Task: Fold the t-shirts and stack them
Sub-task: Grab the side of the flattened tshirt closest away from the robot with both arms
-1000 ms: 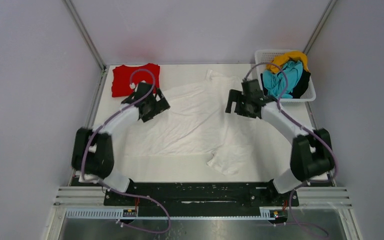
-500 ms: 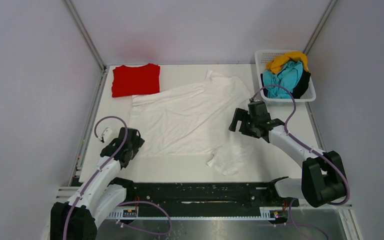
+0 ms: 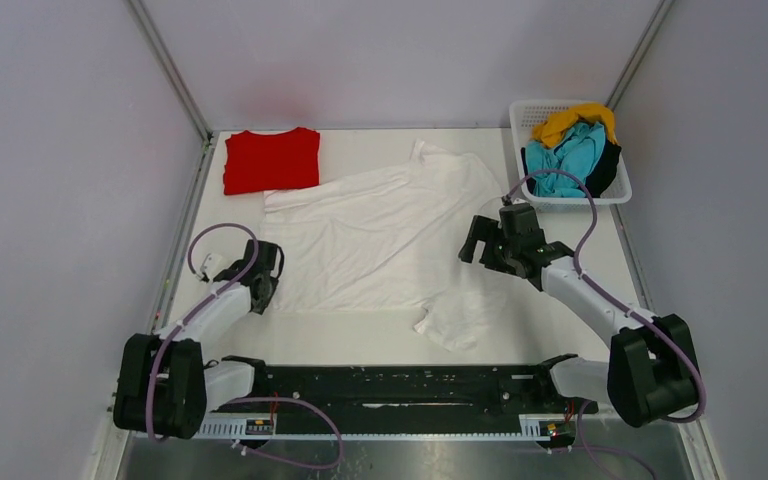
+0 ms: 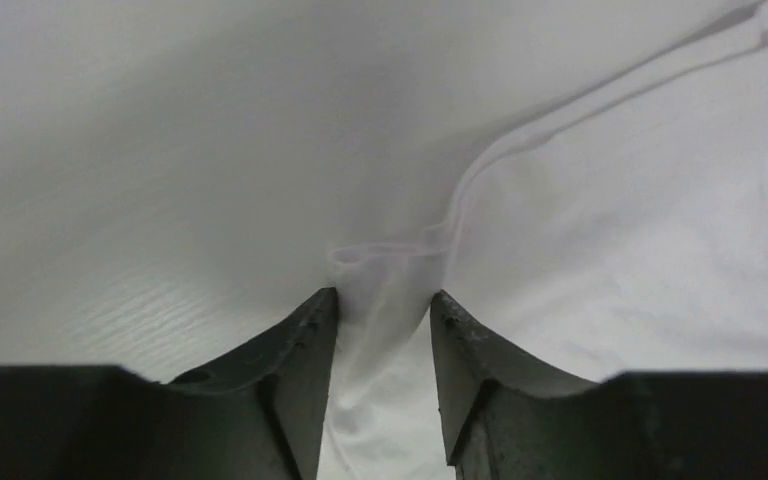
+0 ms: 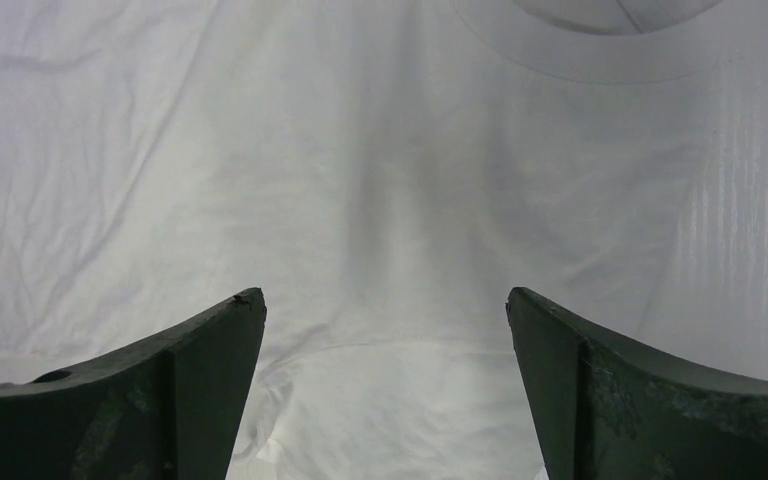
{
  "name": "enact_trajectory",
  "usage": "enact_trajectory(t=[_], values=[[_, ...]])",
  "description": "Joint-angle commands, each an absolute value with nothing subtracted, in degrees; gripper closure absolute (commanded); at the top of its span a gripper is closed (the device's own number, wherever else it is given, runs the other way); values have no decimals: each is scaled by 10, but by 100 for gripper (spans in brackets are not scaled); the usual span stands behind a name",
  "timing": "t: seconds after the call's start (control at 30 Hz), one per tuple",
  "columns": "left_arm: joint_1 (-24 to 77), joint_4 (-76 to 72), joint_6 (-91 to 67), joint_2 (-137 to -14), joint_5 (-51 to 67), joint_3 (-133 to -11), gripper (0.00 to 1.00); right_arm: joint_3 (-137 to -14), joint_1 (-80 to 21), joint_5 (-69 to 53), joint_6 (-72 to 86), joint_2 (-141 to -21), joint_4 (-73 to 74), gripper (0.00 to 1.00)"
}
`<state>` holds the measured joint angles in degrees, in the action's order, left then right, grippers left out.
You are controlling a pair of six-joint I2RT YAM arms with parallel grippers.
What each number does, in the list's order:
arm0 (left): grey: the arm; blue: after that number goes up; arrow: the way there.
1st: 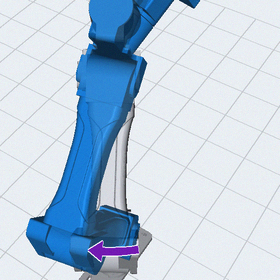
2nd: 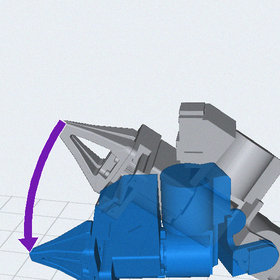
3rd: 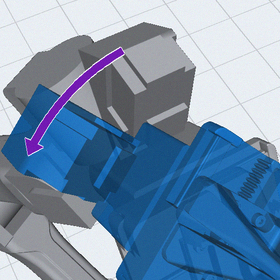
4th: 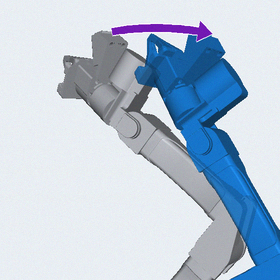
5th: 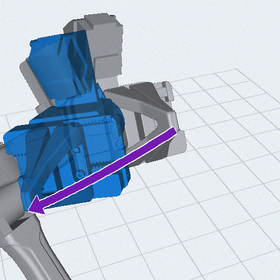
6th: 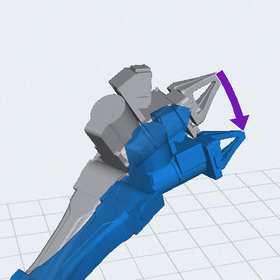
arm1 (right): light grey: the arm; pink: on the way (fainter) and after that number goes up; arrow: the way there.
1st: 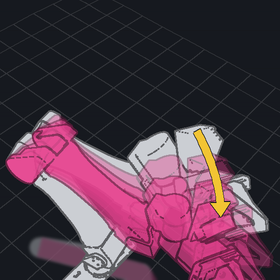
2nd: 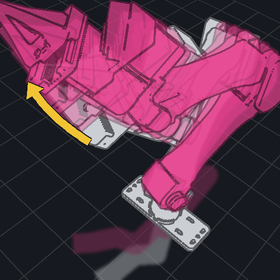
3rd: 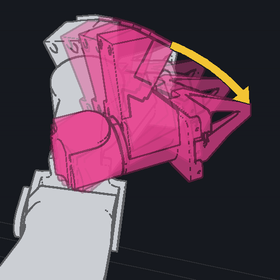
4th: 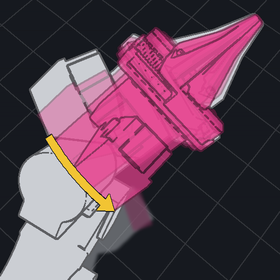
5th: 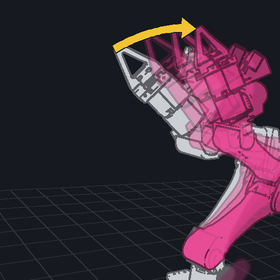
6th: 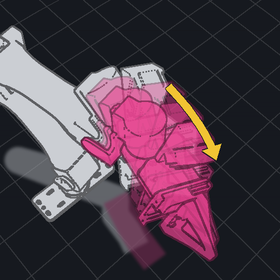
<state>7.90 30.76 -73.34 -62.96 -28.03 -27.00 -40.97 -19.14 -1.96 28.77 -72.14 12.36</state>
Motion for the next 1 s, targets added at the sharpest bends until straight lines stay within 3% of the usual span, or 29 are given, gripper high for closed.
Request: enact_trajectory(t=[0.0,0.07,0.13,0.17,0.37,0.63,0.97], values=[[77,282,-765,-702,-257,-284,66,-406,-193,12,280,-697,126,1],[77,291,-769,-711,-259,-290,74,-407,-193,14,287,-694,132,1],[77,292,-768,-706,-259,-289,98,-407,-194,18,297,-687,147,0],[77,292,-768,-701,-259,-287,100,-405,-196,20,299,-683,153,1],[77,304,-764,-648,-267,-273,100,-403,-315,93,319,-672,244,2],[77,317,-758,-582,-266,-265,100,-364,-517,108,430,-683,341,22],[77,336,-754,-568,-263,-264,100,-356,-572,80,445,-789,302,37]])
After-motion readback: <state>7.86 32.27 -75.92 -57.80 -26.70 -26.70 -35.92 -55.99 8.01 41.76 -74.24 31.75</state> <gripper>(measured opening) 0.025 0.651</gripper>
